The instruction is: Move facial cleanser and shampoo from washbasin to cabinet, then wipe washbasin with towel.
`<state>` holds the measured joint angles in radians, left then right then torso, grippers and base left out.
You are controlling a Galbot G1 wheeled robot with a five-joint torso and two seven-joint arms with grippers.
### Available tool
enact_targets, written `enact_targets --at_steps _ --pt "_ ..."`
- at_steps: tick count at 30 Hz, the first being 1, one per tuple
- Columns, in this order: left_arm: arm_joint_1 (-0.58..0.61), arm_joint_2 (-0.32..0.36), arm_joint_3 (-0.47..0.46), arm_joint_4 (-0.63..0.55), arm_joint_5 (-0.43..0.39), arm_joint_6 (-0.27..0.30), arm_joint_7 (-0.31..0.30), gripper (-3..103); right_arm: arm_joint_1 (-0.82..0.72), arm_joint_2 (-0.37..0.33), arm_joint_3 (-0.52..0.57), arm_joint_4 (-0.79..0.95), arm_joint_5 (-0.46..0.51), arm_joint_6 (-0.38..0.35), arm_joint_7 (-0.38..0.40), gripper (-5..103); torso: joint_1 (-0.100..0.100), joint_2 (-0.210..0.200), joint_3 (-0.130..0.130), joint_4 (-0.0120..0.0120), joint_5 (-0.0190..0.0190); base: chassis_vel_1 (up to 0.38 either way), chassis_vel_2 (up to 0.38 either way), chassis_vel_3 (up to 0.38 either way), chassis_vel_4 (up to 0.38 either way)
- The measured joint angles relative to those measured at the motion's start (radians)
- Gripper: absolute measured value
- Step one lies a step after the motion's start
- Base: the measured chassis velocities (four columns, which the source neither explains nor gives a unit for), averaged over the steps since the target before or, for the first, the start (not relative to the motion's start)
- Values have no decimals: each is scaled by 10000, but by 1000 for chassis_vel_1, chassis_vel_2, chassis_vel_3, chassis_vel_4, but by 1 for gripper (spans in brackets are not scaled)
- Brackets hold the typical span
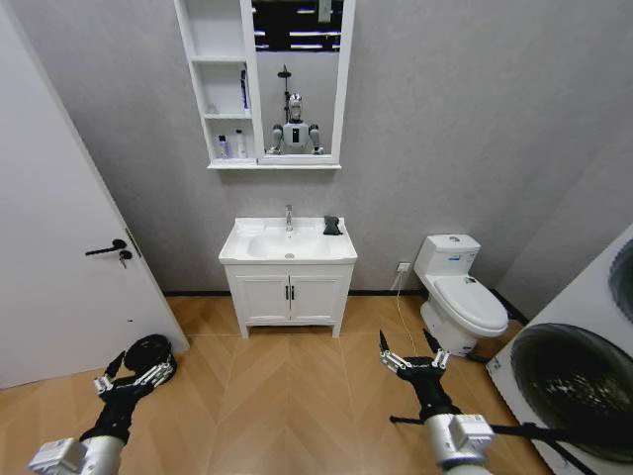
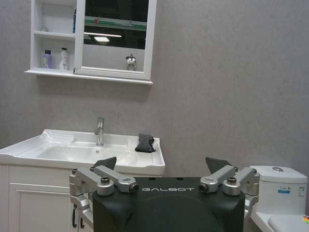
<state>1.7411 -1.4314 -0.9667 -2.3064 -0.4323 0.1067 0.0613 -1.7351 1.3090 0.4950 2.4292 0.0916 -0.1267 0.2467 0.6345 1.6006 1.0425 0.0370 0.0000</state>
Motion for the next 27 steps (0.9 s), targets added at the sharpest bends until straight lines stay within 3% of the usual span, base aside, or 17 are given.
enact_targets --at_steps 27 --pt "0 0 0 0 0 0 0 100 -2 0 -1 3 -1 -15 14 100 -4 1 -1 0 0 -37 42 43 -41"
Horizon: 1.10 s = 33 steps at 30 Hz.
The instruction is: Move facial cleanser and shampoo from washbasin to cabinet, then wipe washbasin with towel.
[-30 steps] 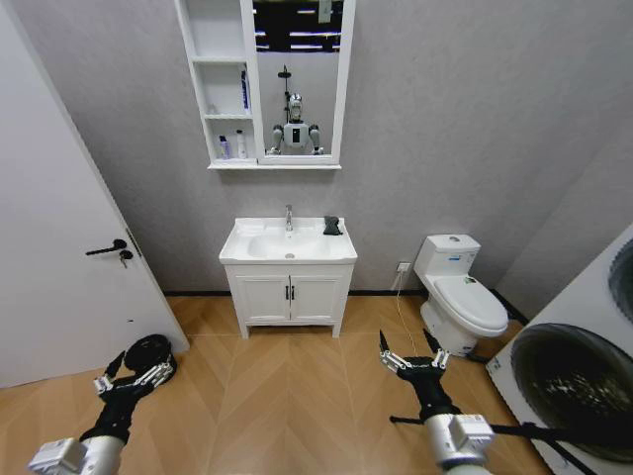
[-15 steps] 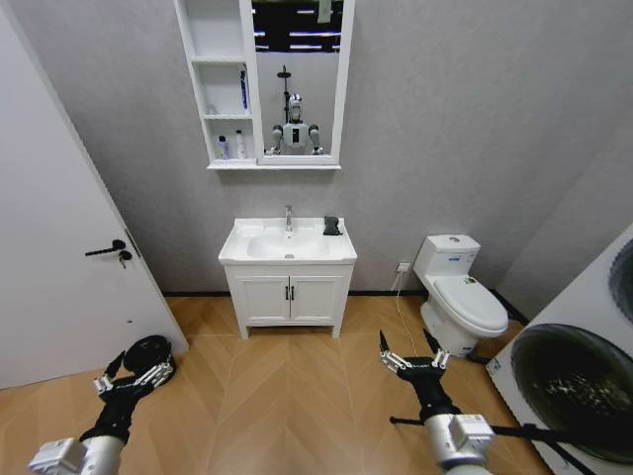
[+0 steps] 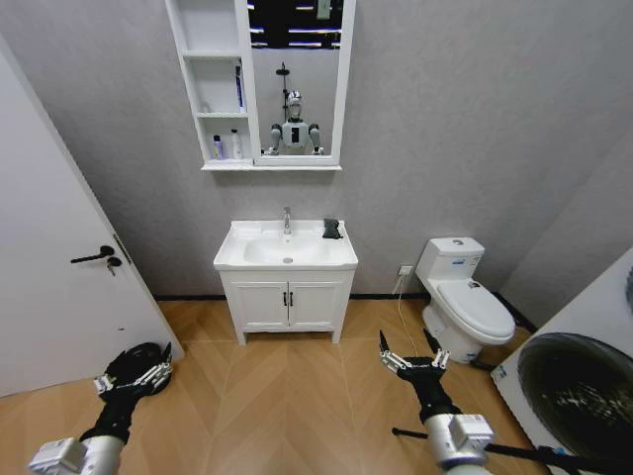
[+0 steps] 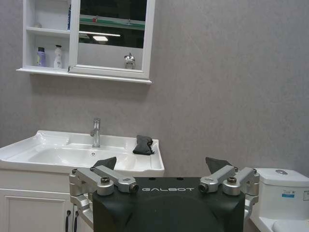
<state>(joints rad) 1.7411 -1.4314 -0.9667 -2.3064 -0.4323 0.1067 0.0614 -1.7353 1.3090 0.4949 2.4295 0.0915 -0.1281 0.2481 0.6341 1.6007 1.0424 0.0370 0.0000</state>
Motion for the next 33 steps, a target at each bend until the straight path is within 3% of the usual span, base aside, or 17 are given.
enact_targets --at_steps 33 --pt "0 0 0 0 0 0 -1 100 1 0 0 0 -1 0 0 100 4 -1 1 -1 0 3 -2 -3 2"
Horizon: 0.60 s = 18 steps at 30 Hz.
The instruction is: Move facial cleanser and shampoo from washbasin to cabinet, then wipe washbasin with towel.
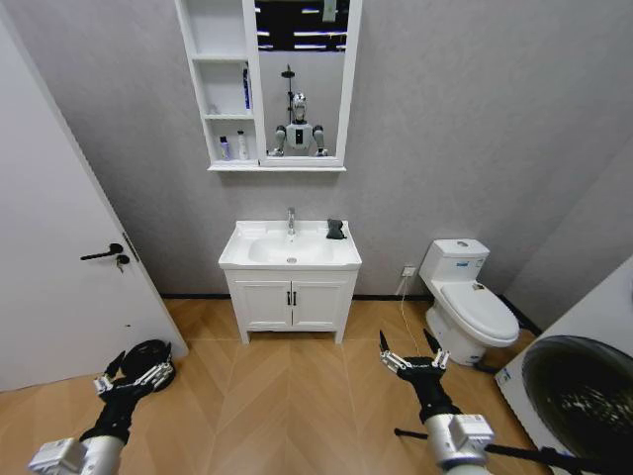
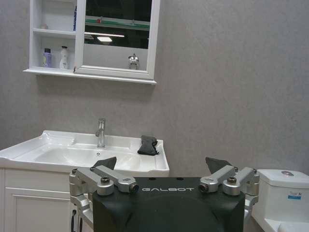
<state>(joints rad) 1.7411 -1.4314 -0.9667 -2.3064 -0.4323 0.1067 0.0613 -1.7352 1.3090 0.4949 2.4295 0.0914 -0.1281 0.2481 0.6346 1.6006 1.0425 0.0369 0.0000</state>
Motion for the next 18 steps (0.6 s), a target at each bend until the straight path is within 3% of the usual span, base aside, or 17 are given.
enact_targets --at_steps 18 --pt "0 0 0 0 0 0 1 100 0 0 0 0 0 0 0 100 0 0 0 1 0 0 0 0 0"
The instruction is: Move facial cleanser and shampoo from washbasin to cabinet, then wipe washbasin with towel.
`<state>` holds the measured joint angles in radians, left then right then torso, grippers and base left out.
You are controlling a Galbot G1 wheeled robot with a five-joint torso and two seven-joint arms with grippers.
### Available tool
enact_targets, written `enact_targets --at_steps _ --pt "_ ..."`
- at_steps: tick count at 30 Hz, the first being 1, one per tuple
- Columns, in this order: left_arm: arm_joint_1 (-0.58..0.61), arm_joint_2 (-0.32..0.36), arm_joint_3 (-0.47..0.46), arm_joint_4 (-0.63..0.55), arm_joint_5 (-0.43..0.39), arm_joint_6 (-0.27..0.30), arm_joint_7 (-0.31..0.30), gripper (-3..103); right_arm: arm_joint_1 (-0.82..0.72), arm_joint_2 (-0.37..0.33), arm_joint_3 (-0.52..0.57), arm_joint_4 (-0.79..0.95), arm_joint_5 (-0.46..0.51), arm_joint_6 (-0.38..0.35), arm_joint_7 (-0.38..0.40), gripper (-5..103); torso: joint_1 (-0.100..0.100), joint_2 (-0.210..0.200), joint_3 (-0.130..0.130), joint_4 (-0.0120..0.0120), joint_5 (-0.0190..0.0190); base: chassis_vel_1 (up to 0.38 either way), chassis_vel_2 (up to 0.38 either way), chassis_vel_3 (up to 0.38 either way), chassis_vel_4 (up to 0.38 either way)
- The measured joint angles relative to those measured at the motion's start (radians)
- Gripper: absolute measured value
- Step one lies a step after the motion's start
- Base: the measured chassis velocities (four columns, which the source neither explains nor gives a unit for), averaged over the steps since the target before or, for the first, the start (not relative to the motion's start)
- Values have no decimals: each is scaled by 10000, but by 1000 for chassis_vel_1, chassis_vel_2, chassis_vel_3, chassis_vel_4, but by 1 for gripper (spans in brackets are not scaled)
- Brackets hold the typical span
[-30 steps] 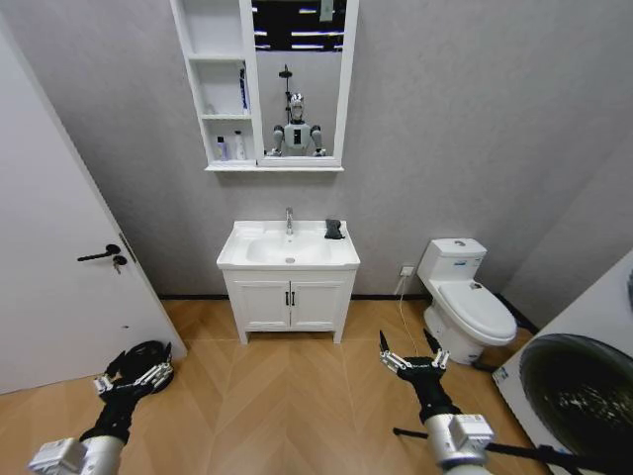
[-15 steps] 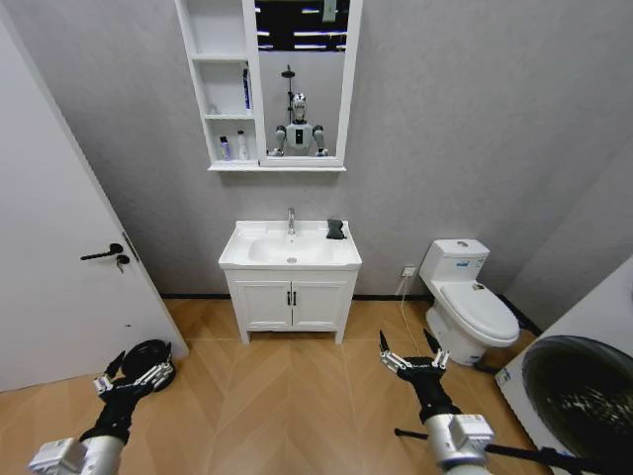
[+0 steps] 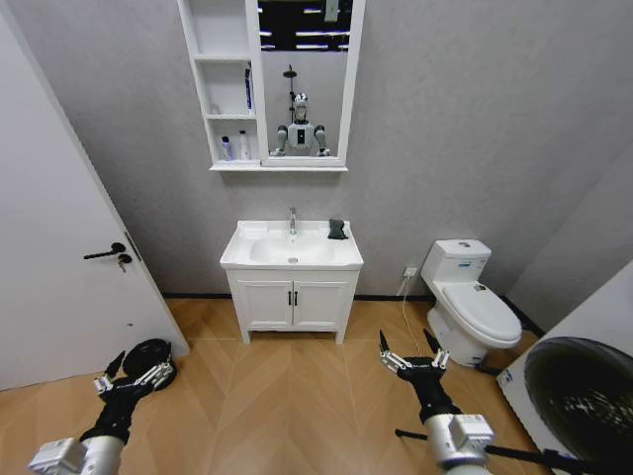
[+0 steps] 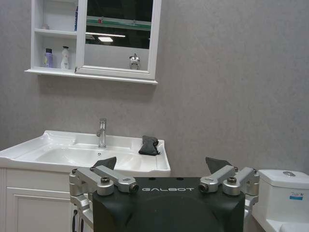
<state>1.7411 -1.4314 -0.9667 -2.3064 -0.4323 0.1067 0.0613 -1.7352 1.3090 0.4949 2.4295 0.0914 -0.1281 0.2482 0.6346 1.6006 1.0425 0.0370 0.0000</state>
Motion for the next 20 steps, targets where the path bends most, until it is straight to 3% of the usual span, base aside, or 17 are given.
enact_targets --at_steps 9,20 --pt "0 0 0 0 0 0 0 100 0 0 0 0 0 0 0 100 1 0 0 0 0 8 12 -10 -9" --pt "0 1 -3 0 0 0 -6 100 0 0 -4 0 0 0 -1 100 1 0 0 2 -3 107 104 -81 -97"
